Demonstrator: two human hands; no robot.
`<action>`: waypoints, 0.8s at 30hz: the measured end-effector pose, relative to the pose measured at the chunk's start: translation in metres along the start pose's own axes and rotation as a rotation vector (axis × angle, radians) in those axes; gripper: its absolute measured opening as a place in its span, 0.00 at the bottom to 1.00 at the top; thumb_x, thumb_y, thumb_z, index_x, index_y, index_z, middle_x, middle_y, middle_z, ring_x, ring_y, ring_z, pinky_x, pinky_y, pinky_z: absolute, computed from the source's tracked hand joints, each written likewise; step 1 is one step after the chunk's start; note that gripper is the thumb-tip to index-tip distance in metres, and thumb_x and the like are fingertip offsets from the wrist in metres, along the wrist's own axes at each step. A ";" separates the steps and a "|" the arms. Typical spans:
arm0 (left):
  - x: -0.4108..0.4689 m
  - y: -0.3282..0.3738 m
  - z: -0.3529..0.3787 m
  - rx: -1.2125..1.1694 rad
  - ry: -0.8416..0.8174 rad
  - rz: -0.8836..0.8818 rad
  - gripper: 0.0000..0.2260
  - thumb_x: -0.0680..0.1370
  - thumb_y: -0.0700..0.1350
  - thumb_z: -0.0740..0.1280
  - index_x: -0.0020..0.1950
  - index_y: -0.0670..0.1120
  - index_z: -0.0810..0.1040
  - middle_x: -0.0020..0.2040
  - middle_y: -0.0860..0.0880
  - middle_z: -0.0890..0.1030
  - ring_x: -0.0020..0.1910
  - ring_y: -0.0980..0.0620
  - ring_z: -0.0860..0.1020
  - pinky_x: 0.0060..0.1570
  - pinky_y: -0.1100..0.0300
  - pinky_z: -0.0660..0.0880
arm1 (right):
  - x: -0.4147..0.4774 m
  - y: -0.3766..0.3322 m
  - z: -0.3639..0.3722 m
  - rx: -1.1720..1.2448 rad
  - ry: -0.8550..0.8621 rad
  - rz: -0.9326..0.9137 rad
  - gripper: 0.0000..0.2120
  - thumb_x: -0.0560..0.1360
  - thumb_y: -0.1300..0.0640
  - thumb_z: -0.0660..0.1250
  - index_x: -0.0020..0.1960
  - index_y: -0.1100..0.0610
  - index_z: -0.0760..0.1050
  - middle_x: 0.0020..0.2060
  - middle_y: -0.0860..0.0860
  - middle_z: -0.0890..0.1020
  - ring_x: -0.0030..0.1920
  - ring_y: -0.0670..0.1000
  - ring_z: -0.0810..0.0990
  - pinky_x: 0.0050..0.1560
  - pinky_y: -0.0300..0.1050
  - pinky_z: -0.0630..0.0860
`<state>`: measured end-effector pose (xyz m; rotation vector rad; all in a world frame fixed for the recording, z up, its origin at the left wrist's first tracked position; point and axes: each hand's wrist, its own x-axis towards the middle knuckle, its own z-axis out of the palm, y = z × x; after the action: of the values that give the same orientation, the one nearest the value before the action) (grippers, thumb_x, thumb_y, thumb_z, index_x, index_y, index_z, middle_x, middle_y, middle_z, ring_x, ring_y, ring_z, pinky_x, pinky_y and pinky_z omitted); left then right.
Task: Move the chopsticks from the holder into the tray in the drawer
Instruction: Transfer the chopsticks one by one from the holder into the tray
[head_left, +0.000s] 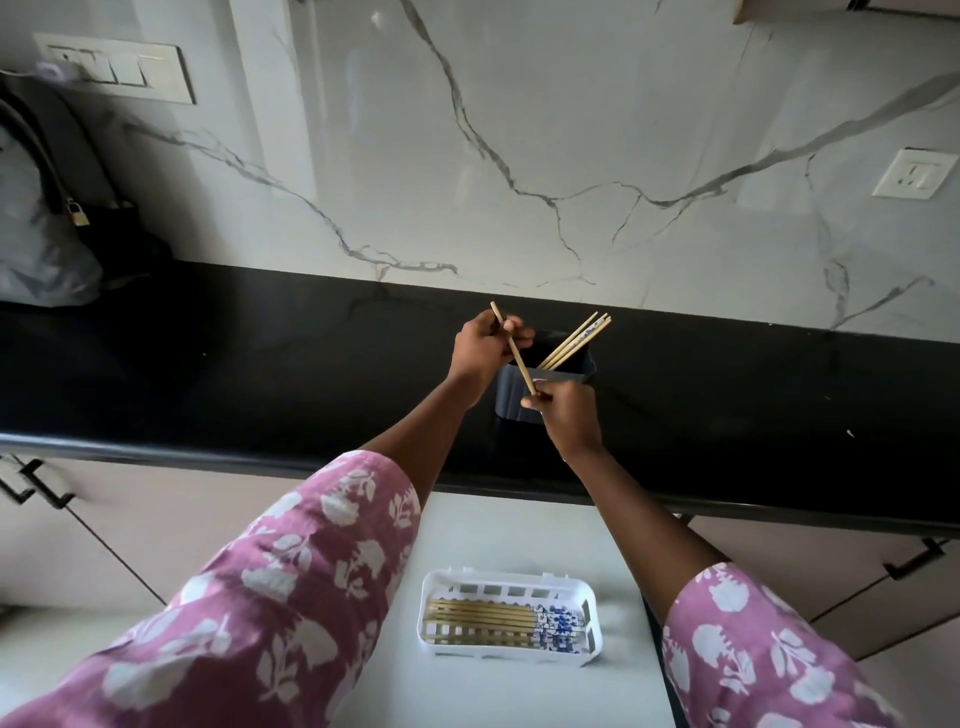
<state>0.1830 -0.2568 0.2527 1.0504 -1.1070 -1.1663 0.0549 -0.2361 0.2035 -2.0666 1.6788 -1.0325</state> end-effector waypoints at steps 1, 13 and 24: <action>-0.001 -0.003 -0.002 0.003 0.001 -0.006 0.11 0.81 0.35 0.55 0.45 0.44 0.74 0.44 0.45 0.81 0.42 0.53 0.81 0.49 0.57 0.79 | -0.001 0.002 0.005 -0.017 -0.006 -0.010 0.11 0.70 0.61 0.73 0.49 0.67 0.82 0.43 0.61 0.85 0.45 0.58 0.84 0.47 0.46 0.78; -0.011 -0.092 -0.078 0.865 0.066 -0.450 0.27 0.79 0.63 0.54 0.70 0.47 0.69 0.70 0.43 0.70 0.70 0.40 0.65 0.70 0.46 0.60 | -0.060 0.042 0.051 0.067 -0.386 0.296 0.09 0.65 0.62 0.76 0.45 0.64 0.84 0.35 0.62 0.84 0.29 0.48 0.75 0.28 0.28 0.65; -0.014 -0.134 -0.084 1.217 -0.094 -0.746 0.49 0.69 0.70 0.63 0.77 0.53 0.38 0.77 0.48 0.33 0.74 0.35 0.35 0.69 0.34 0.43 | -0.139 0.100 0.099 -0.359 -0.836 0.177 0.06 0.70 0.65 0.64 0.37 0.61 0.78 0.41 0.58 0.84 0.48 0.59 0.82 0.43 0.45 0.75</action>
<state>0.2459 -0.2530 0.1072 2.5200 -1.5960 -1.0342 0.0398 -0.1556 0.0239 -2.0493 1.5808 0.2206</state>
